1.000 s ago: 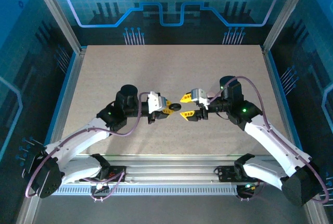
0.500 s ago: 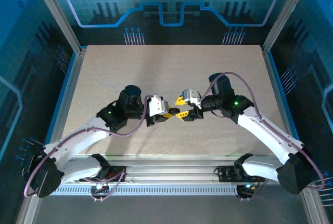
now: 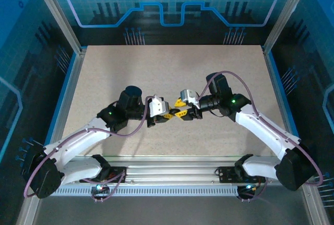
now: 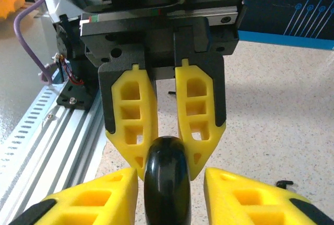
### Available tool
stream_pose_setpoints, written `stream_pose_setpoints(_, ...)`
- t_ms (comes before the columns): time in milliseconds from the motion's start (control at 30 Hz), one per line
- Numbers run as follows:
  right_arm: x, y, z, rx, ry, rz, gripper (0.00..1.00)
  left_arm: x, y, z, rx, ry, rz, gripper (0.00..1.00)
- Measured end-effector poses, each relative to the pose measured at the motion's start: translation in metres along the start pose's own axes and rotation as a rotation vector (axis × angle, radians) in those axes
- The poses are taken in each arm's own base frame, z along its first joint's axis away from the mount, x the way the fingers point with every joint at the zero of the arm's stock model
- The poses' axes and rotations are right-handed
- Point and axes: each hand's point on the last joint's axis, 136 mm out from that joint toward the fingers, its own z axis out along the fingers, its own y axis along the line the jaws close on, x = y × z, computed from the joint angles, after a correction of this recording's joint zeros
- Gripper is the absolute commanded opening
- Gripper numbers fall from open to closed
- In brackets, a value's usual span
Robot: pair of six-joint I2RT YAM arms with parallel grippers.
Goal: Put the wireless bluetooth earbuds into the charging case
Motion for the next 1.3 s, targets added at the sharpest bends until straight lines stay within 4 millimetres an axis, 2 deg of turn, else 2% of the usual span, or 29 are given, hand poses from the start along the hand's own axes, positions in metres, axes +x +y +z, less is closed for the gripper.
stream_pose_setpoints(233,-0.001,0.000,0.000,-0.001,-0.001,-0.008,0.25,0.000,0.001,0.000,-0.007,0.003,-0.001,0.14)
stream_pose_setpoints(300,-0.001,0.000,0.000,-0.001,-0.001,-0.008,0.24,0.000,0.001,0.000,-0.007,0.003,-0.004,0.21)
stream_pose_setpoints(367,-0.003,-0.001,0.000,0.001,-0.006,-0.012,0.23,-0.001,0.002,-0.001,-0.012,-0.001,-0.011,0.35)
stream_pose_setpoints(533,-0.011,-0.002,-0.003,0.011,-0.045,-0.019,0.23,-0.011,0.005,-0.004,-0.042,-0.063,0.006,0.45)
stream_pose_setpoints(833,-0.019,-0.004,-0.016,0.025,-0.146,0.009,0.22,-0.016,0.012,-0.006,-0.071,-0.143,-0.021,0.46)
stream_pose_setpoints(1300,-0.029,-0.003,-0.020,0.020,-0.213,0.018,0.22,-0.036,0.005,-0.009,-0.021,-0.239,-0.020,0.38)
